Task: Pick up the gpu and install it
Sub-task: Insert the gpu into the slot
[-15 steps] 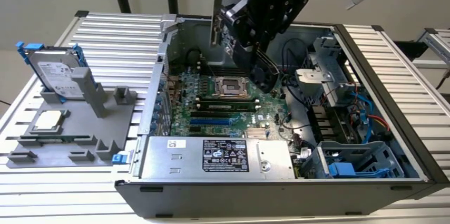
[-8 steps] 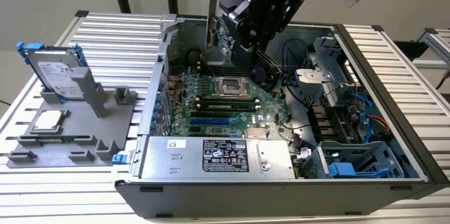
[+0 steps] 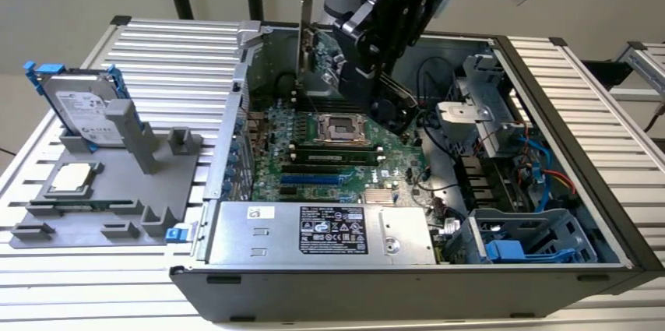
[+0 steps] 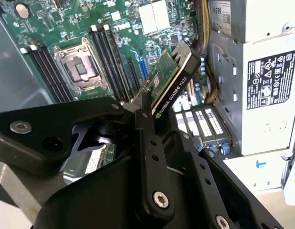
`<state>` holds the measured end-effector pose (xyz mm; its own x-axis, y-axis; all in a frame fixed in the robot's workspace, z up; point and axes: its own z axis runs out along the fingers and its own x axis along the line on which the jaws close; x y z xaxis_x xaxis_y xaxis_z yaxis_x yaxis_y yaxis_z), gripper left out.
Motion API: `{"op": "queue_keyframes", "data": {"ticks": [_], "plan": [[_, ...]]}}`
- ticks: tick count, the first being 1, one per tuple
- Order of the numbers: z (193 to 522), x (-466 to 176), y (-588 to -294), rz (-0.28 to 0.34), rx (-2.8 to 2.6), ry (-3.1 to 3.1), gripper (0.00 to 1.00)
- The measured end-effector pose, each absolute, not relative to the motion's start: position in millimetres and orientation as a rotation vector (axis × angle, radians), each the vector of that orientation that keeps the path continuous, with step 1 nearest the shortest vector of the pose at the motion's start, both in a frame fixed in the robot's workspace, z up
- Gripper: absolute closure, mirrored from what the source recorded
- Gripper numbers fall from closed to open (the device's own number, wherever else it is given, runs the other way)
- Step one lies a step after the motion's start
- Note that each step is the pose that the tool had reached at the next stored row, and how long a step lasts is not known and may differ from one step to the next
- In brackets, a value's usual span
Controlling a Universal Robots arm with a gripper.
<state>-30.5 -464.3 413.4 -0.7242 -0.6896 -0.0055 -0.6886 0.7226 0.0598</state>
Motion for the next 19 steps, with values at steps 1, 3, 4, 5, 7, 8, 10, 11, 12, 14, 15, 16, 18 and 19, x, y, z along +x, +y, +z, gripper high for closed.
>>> {"op": "queue_keyframes", "data": {"ticks": [1, 3, 4, 5, 7, 8, 10, 11, 12, 14, 15, 16, 18, 19], "plan": [[413.4, -30.5, -464.3, -0.09, 1.171, -2.895, 1.0], [413.4, -30.5, -464.3, -0.09, 1.179, -2.892, 1.0], [413.4, -30.5, -464.3, -0.09, 1.179, -2.892, 1.0], [413.4, -30.5, -464.3, -0.09, 1.179, -2.892, 1.0], [413.4, -30.5, -464.3, -0.09, 1.18, -2.891, 1.0], [413.4, -30.5, -464.3, -0.09, 1.18, -2.891, 1.0], [413.4, -30.5, -464.3, -0.09, 1.18, -2.891, 1.0], [413.3, -30.5, -464.3, -0.09, 1.181, -2.891, 1.0], [413.3, -30.5, -464.3, -0.09, 1.181, -2.891, 1.0], [413.4, -30.4, -464.1, -0.09, 1.184, -2.89, 1.0], [413.4, -30.3, -464.1, -0.09, 1.186, -2.889, 1.0], [413.4, -30.1, -464.0, -0.09, 1.189, -2.888, 1.0], [413.4, -29.7, -464.0, -0.09, 1.197, -2.884, 1.0], [413.3, -29.5, -464.0, -0.09, 1.207, -2.88, 1.0]]}}
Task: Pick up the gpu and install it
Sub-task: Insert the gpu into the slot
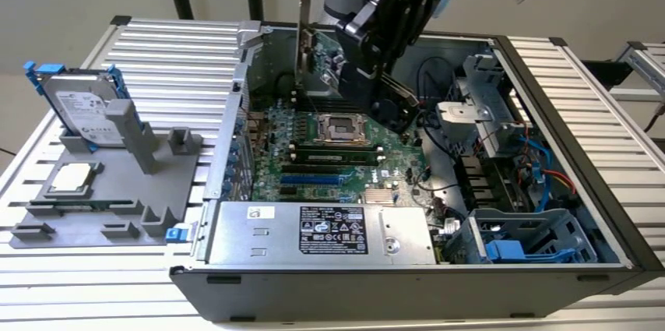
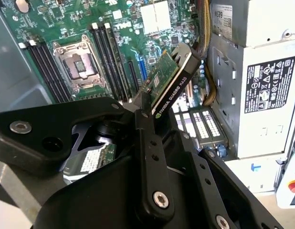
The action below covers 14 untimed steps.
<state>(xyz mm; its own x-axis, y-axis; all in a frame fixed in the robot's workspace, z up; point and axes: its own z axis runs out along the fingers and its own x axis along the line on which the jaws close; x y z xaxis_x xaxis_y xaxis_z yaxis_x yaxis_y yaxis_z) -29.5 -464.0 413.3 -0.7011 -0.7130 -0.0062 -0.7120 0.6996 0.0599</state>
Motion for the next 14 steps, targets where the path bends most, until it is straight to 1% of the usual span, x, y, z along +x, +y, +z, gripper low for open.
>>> {"op": "queue_keyframes", "data": {"ticks": [14], "plan": [[413.4, -29.2, -463.9, -0.089, 1.293, -2.841, 1.0]]}}
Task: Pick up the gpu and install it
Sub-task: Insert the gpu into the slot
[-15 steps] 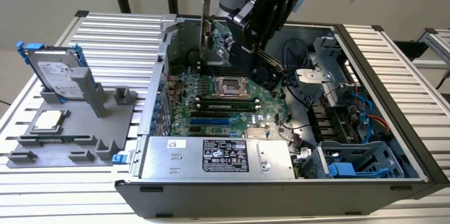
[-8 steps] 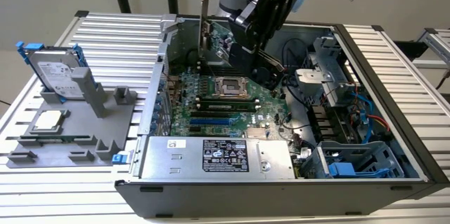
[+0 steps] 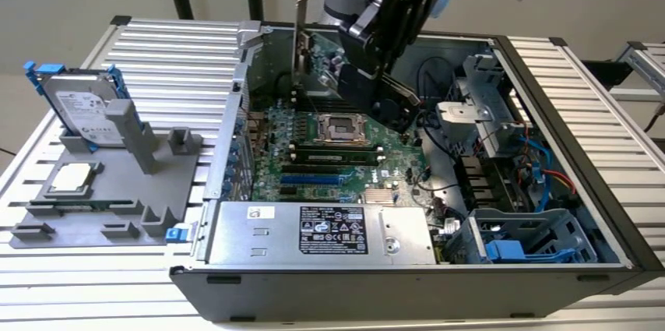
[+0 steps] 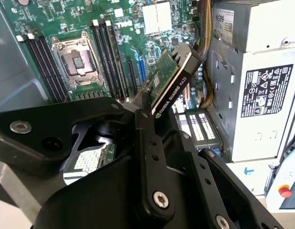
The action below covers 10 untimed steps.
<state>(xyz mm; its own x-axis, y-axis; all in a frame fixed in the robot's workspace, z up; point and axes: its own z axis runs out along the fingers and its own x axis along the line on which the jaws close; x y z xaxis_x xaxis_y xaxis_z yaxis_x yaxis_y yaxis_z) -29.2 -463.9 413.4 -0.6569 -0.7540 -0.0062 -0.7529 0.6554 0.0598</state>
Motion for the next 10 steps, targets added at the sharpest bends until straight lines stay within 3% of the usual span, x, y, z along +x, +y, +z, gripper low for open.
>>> {"op": "queue_keyframes", "data": {"ticks": [10], "plan": [[413.4, -29.2, -464.0, -0.086, 1.512, -2.726, 1.0]]}}
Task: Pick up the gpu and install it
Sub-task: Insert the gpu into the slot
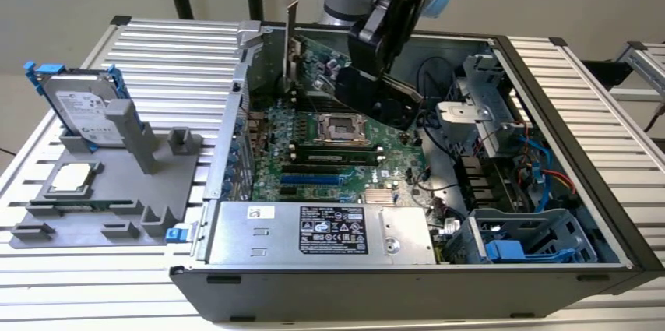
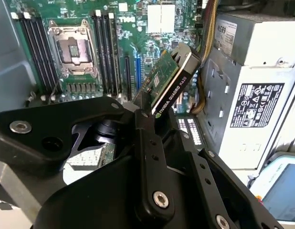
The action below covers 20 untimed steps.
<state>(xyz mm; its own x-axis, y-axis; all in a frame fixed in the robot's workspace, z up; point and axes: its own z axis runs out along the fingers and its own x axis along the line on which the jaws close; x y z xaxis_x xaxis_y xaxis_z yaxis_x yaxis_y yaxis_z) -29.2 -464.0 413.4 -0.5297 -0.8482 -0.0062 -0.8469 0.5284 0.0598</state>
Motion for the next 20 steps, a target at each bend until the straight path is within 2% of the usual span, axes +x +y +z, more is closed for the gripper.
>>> {"op": "queue_keyframes", "data": {"ticks": [20], "plan": [[413.4, -29.2, -463.9, -0.073, 1.972, -2.408, 1.0]]}}
